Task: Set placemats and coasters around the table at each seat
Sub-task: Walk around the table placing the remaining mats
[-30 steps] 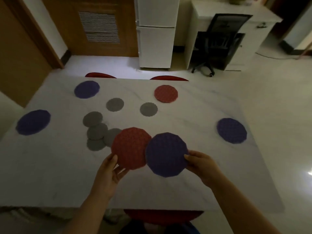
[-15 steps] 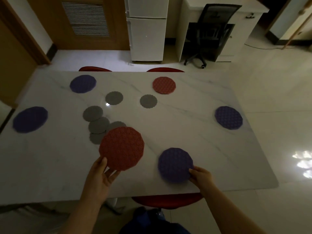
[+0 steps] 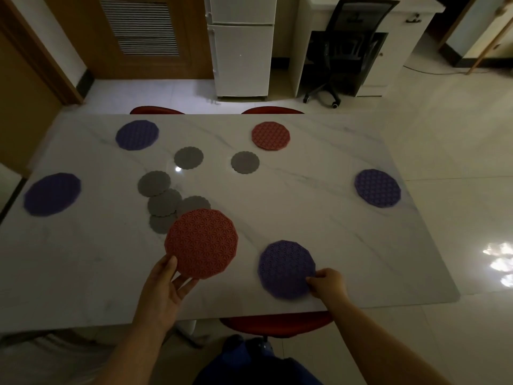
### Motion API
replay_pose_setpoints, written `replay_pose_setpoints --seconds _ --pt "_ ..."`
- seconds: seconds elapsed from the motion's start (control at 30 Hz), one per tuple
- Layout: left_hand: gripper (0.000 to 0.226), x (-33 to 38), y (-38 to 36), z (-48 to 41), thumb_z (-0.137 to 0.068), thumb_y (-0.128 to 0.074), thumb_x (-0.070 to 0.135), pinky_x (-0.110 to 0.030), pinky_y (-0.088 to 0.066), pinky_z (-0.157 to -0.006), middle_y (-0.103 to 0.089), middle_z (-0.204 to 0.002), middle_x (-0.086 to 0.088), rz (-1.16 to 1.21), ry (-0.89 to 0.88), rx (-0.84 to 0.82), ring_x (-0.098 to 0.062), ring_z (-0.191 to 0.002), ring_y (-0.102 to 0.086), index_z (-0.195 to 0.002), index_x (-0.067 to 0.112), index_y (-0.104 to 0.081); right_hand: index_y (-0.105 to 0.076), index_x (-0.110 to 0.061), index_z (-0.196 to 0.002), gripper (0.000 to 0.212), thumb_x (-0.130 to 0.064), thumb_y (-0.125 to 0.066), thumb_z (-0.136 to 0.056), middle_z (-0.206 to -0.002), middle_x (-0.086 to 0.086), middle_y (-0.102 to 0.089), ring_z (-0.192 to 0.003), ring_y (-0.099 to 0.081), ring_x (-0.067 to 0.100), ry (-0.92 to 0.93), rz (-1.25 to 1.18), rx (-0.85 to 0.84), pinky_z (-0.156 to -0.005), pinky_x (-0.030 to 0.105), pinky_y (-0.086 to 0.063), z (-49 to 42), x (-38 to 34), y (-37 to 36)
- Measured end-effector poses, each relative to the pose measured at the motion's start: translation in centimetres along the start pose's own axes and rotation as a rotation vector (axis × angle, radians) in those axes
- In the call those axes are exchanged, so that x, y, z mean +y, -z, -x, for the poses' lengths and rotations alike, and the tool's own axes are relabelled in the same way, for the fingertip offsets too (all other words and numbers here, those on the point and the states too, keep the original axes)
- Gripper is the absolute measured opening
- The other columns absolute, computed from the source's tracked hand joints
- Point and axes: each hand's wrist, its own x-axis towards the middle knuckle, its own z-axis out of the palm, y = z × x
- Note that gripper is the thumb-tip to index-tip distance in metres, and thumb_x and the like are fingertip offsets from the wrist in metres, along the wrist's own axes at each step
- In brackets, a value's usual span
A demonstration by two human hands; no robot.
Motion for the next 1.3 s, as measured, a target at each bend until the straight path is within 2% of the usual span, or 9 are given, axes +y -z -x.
replay_pose_setpoints --seconds 0.1,0.2,0.33,0.57,0.7,0.83,0.93,1.1,1.3 --pt "0.027 -0.1 0.0 -0.1 -0.095 -0.051 0.024 -0.031 -0.060 -0.065 -0.066 -0.117 -0.004 -0.006 0.001 0.002 -0.026 -0.102 -0.064 -0.121 0.021 -0.059 -0.063 -0.009 -0.069 0.014 -0.014 -0.068 -0.081 -0.062 0.009 -0.065 -0.063 -0.065 0.025 0.028 0.051 0.013 -0.069 0.040 -0.058 0.1 0.0 0.0" --pt "0.030 -0.2 -0.1 -0.1 -0.095 -0.051 0.024 -0.032 -0.060 -0.065 -0.067 -0.115 -0.004 -0.005 0.006 0.005 -0.026 -0.102 -0.064 -0.125 0.020 -0.057 -0.064 -0.002 -0.088 0.013 -0.014 -0.067 -0.083 -0.074 0.014 -0.068 -0.072 -0.068 0.028 -0.005 -0.002 0.022 -0.074 0.047 -0.058 0.4 -0.2 0.0" --pt "0.027 -0.1 0.0 0.0 -0.095 -0.051 0.025 -0.032 -0.060 -0.066 -0.068 -0.114 -0.003 -0.006 0.005 0.003 -0.026 -0.103 -0.064 -0.120 0.022 -0.060 -0.063 -0.009 -0.092 0.023 -0.031 -0.064 -0.085 -0.073 0.009 -0.069 -0.065 -0.068 0.023 0.071 0.195 -0.007 -0.065 0.036 -0.058 1.3 -1.1 1.2" --pt "0.038 0.6 -0.5 0.7 -0.088 -0.058 0.030 -0.032 -0.060 -0.066 -0.069 -0.112 -0.002 0.023 -0.051 0.011 -0.025 -0.101 -0.066 -0.125 0.022 -0.058 -0.066 -0.010 -0.103 0.030 -0.034 -0.052 -0.092 -0.100 0.011 -0.069 -0.088 -0.063 0.026 0.326 0.350 -0.054 -0.076 0.032 -0.049 2.1 -6.8 1.7" --pt "0.027 1.5 -0.3 1.3 -0.087 -0.060 0.030 -0.032 -0.059 -0.065 -0.073 -0.107 0.001 0.027 -0.105 -0.006 -0.020 -0.092 -0.072 -0.113 0.025 -0.063 -0.063 -0.010 -0.116 0.030 -0.026 -0.054 -0.092 -0.103 0.007 -0.069 -0.089 -0.066 0.022 0.455 0.042 -0.211 -0.083 0.034 -0.051 3.6 -11.0 -1.0" --pt "0.021 2.8 0.7 1.6 -0.091 -0.058 0.025 -0.033 -0.059 -0.062 -0.070 -0.108 -0.002 0.035 -0.103 0.014 -0.019 -0.084 -0.072 -0.110 0.024 -0.063 -0.057 -0.007 -0.123 0.034 -0.020 -0.057 -0.091 -0.099 0.004 -0.067 -0.085 -0.067 0.019 0.394 -0.396 -0.463 -0.069 0.025 -0.054 6.7 -14.3 -4.6" --pt "0.020 4.1 2.2 1.7 -0.090 -0.059 0.025 -0.032 -0.059 -0.060 -0.072 -0.103 -0.004 0.010 -0.097 -0.009 -0.020 -0.080 -0.074 -0.108 0.022 -0.064 -0.059 -0.009 -0.122 0.033 -0.019 -0.059 -0.091 -0.096 0.002 -0.069 -0.084 -0.069 0.014 0.461 -0.411 -0.517 -0.066 0.022 -0.055 8.8 -15.9 -7.3" --pt "0.016 7.0 6.9 1.3 -0.093 -0.058 0.022 -0.034 -0.059 -0.063 -0.069 -0.107 -0.006 -0.113 -0.119 0.040 -0.024 -0.086 -0.071 -0.108 0.022 -0.063 -0.060 -0.021 -0.115 0.029 -0.016 -0.063 -0.087 -0.084 0.001 -0.070 -0.068 -0.069 0.005 0.610 -0.266 -0.406 -0.060 0.016 -0.055 11.6 -17.1 -12.0" --pt "0.025 11.4 14.1 0.5 -0.093 -0.060 0.023 -0.026 -0.058 -0.060 -0.067 -0.100 -0.003 -0.414 -0.202 0.101 -0.019 -0.089 -0.068 -0.116 0.025 -0.054 -0.063 -0.021 -0.098 0.016 -0.012 -0.066 -0.084 -0.071 -0.001 -0.070 -0.063 -0.070 0.010 0.502 -0.238 -0.361 -0.063 0.023 -0.058 15.4 -18.5 -19.6"
